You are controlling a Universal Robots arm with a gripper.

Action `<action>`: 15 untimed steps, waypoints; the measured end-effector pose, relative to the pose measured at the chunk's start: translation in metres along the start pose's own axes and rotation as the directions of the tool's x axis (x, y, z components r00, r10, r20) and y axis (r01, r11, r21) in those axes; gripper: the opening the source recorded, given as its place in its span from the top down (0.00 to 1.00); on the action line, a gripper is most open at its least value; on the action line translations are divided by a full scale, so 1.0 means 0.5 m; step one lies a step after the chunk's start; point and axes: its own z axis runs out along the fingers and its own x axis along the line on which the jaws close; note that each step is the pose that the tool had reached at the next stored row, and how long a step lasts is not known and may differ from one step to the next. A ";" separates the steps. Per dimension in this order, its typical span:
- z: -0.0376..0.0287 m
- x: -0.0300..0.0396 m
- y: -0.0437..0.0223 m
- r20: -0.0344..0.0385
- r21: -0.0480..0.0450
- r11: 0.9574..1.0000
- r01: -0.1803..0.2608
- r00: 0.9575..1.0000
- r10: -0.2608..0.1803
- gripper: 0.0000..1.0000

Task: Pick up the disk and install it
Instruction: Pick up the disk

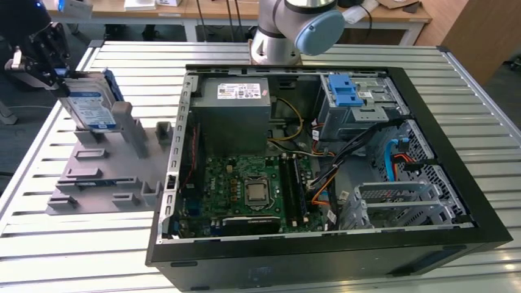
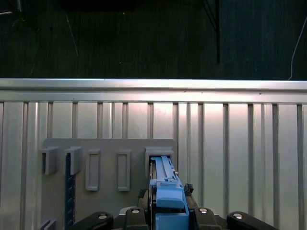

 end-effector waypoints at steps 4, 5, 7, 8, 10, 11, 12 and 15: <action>-0.008 0.000 0.000 0.000 0.000 1.000 0.000 1.000 0.000 0.64; -0.010 0.000 0.000 0.000 0.000 1.000 0.000 1.000 0.000 0.64; -0.013 0.000 0.000 0.000 0.000 1.000 0.000 1.000 0.000 0.64; -0.014 0.000 0.000 0.000 0.000 1.000 0.000 1.000 0.000 0.64; -0.017 0.000 0.000 0.000 0.000 1.000 0.000 1.000 0.000 0.64; -0.019 0.000 0.000 0.000 0.000 1.000 0.000 1.000 0.000 0.64; -0.020 0.000 0.001 0.000 0.000 1.000 0.000 1.000 0.000 0.64; -0.023 0.000 0.001 0.000 0.000 1.000 0.000 1.000 0.000 0.64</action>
